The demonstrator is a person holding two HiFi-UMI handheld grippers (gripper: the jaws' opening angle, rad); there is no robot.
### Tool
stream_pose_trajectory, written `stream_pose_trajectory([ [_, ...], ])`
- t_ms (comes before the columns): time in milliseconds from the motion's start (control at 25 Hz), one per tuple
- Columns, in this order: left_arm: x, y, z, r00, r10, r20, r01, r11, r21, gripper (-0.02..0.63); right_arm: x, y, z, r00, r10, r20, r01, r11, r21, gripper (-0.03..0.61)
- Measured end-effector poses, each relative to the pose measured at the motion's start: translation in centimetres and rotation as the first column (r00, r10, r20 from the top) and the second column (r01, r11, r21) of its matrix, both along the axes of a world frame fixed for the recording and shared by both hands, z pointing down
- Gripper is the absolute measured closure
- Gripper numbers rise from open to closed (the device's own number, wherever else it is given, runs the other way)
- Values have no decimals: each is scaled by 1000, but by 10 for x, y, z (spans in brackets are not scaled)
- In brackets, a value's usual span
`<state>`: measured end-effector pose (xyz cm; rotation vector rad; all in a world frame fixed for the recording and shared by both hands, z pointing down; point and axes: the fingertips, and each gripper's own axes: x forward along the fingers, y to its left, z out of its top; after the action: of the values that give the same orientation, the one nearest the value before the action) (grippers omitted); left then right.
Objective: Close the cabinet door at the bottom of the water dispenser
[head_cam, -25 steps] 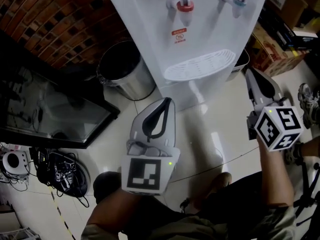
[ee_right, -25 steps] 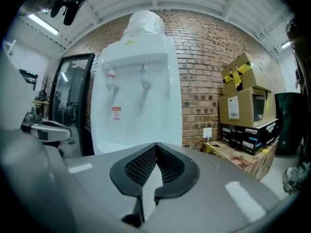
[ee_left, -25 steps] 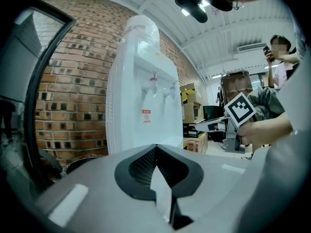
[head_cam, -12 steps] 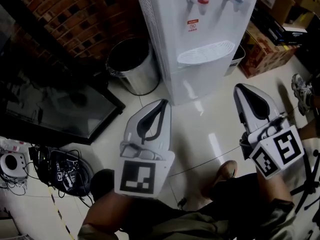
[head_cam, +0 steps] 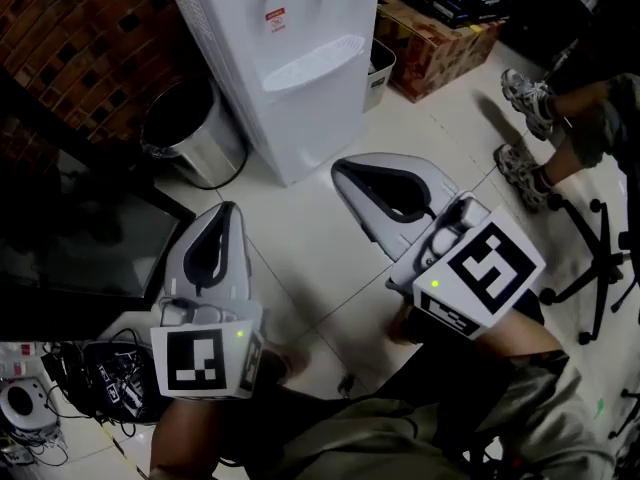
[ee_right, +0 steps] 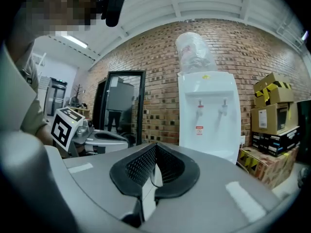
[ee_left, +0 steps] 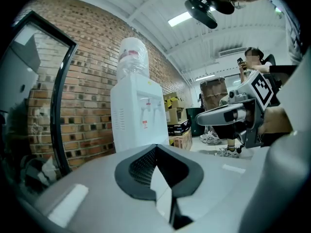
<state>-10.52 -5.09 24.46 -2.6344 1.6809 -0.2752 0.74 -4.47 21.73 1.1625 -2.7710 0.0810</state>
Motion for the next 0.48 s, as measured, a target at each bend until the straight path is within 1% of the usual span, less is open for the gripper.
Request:
stream_pose_trajectory([
  [80,-5,5,-5,1000,0,-2,0,1000,26,612,-8,10,-1,1000,-16,4,16,1000,5,578],
  [200,-4,13,-9,1000,19,-11,-18,999,30,612,-15,23,2,1000,-29,7,29,1000,3,578],
  [320,-1,20,-10,999,44,-8,-43,999,33,612,-18,31,6,1000,-25,6,25,1000,-6,578],
  [480,-2,25,-8,999,52,2,-52,998,32,612,-16,33,5,1000,-5,20,5,1000,-2,578],
])
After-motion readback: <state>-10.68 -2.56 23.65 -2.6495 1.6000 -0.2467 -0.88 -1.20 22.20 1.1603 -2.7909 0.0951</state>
